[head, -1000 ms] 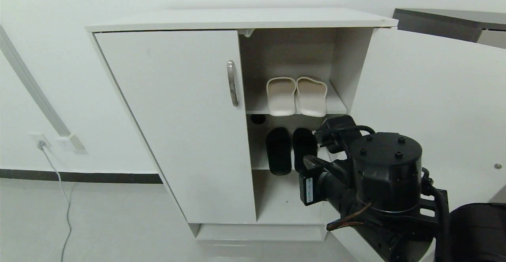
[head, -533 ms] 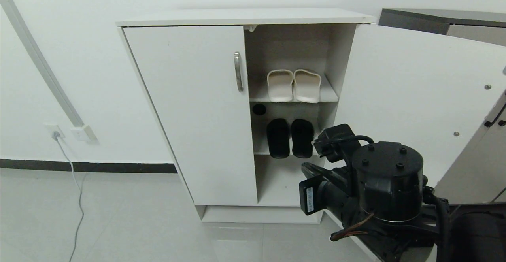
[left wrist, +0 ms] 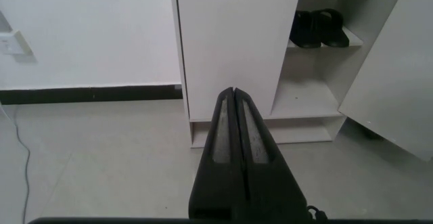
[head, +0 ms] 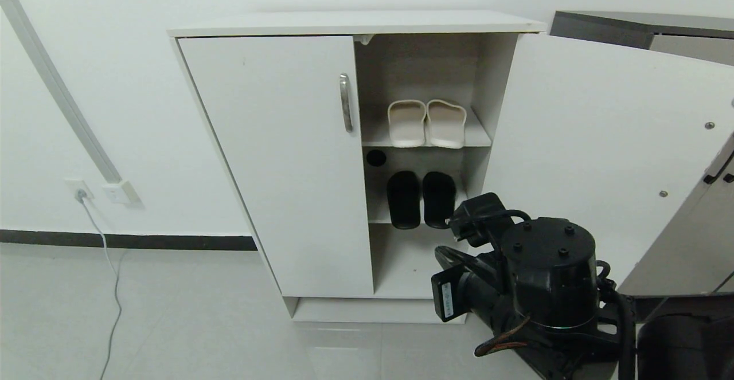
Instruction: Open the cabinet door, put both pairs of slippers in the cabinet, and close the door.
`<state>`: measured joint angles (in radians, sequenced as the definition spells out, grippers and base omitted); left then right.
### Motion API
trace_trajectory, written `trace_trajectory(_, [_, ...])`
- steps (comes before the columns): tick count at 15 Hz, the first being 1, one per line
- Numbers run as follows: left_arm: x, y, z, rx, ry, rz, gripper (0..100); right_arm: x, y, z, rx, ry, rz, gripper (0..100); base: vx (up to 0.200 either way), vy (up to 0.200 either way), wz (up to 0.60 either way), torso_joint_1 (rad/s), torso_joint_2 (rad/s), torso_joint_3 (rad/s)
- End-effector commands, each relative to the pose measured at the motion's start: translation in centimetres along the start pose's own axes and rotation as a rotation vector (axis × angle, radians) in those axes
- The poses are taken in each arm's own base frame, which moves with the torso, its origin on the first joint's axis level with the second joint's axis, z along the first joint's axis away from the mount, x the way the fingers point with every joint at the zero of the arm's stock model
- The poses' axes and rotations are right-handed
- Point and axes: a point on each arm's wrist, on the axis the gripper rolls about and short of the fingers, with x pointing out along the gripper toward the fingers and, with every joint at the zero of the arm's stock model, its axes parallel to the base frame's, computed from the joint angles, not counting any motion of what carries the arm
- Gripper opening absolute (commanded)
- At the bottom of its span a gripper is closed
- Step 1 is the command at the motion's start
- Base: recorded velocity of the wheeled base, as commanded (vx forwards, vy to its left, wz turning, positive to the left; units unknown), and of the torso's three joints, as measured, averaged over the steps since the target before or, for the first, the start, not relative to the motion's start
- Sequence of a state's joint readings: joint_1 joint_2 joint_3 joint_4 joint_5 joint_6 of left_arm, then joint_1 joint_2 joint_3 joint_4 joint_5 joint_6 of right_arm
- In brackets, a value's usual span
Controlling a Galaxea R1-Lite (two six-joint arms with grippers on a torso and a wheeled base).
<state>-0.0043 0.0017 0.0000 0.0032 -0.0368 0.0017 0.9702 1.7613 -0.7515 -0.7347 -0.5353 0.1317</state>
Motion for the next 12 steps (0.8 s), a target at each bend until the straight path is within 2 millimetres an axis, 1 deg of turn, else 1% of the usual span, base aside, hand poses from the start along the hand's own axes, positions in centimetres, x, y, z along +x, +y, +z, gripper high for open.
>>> trace_trajectory(1, [0.00, 0.00, 0.00, 0.000, 0.000, 0.000, 0, 0.07, 0.02, -0.36, -0.010, 0.011, -0.001, 0, 0.000, 0.000, 0.00, 0.000, 0.00, 0.000])
trace_trajectory(9, [0.00, 0.00, 0.00, 0.000, 0.000, 0.000, 0, 0.12, 0.04, -0.50, -0.014, 0.017, 0.000, 0, 0.000, 0.000, 0.00, -0.001, -0.01, -0.010])
trace_trajectory(12, [0.00, 0.00, 0.00, 0.000, 0.000, 0.000, 0, 0.06, 0.01, -0.42, -0.014, 0.014, 0.000, 0, 0.000, 0.000, 0.00, 0.006, -0.17, -0.308])
